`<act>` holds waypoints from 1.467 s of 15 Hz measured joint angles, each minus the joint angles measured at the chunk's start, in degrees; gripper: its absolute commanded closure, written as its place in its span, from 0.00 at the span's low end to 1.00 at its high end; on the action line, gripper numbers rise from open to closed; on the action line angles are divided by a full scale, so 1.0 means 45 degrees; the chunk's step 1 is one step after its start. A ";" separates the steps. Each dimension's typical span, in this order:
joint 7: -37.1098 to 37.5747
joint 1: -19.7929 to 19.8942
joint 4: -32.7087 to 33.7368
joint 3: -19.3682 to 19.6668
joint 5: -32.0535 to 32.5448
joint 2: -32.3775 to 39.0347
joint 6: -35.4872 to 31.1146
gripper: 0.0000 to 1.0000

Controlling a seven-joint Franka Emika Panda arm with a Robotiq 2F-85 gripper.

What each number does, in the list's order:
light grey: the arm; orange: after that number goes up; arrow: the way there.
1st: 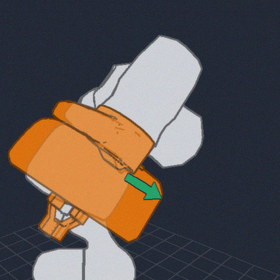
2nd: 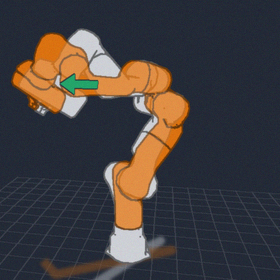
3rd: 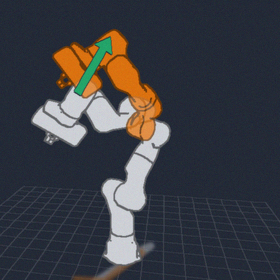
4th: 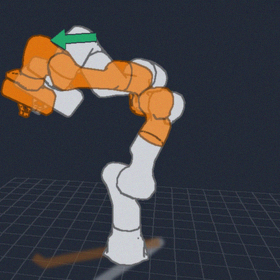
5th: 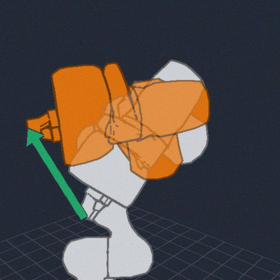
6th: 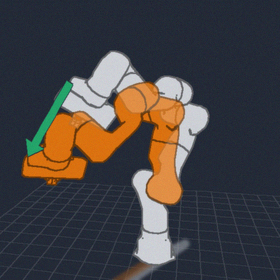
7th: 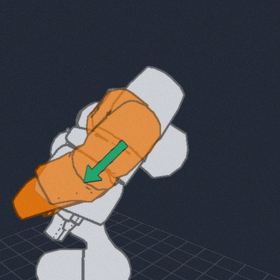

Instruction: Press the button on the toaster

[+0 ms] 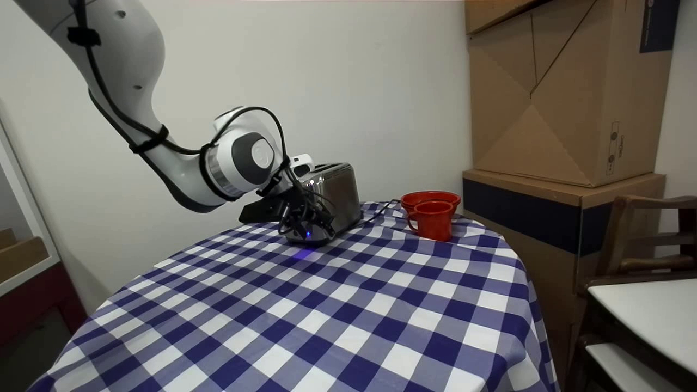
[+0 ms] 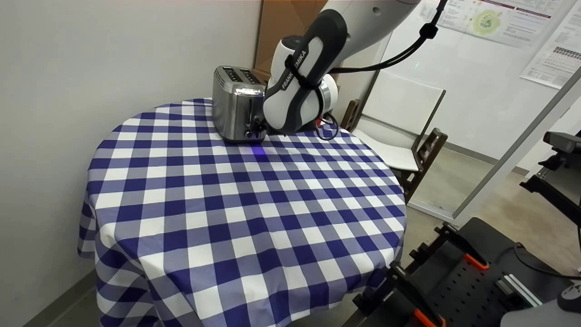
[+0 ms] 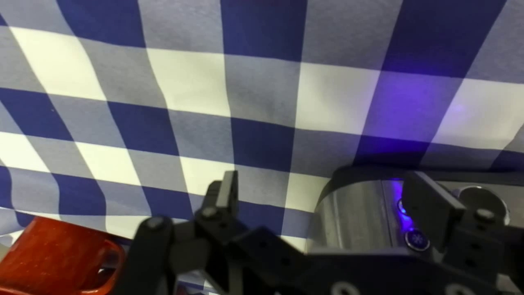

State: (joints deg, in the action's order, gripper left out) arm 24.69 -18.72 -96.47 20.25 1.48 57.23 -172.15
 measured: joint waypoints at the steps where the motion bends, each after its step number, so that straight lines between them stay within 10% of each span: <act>1: 0.0000 0.0000 0.0004 -0.0007 -0.0009 0.0000 0.0007 0.00; 22: 0.0075 0.0239 0.0076 -0.0427 -0.0514 0.0093 0.1032 0.00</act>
State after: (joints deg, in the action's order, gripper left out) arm 25.03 -17.65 -96.12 18.33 -0.83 57.65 -167.50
